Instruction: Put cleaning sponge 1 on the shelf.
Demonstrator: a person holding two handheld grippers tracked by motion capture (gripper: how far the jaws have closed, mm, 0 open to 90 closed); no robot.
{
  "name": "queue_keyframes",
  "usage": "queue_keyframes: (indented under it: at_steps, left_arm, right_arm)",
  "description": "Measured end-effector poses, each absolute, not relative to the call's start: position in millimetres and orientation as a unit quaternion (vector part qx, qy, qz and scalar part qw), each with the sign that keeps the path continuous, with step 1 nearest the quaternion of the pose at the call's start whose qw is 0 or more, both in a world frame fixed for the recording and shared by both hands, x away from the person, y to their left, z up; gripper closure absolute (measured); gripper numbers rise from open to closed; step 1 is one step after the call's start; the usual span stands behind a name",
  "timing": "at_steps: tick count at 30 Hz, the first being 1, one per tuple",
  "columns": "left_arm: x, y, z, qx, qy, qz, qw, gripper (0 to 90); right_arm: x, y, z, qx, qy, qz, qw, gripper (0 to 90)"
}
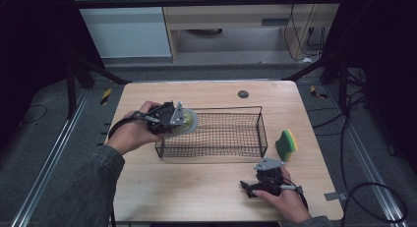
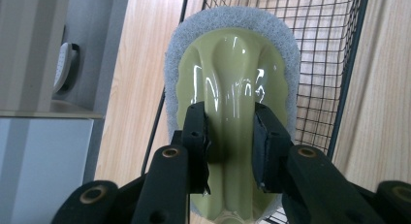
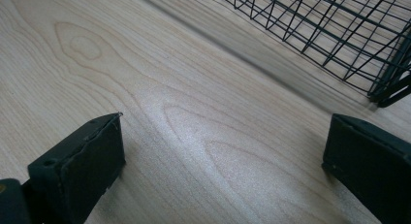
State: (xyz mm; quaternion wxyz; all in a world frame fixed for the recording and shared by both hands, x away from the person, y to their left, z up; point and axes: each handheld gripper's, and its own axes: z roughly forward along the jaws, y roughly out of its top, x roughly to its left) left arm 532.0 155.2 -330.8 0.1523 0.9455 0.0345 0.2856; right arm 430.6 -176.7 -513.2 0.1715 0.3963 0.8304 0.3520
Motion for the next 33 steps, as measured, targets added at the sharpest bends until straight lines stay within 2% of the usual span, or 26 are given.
queue_keyframes:
  at_steps: [33]
  left_arm:
    - [541, 150, -363, 0.964, 0.035, 0.233, 0.12, 70.6]
  right_arm:
    - [431, -177, -513, 0.395, 0.831, 0.352, 0.173, 1.3]
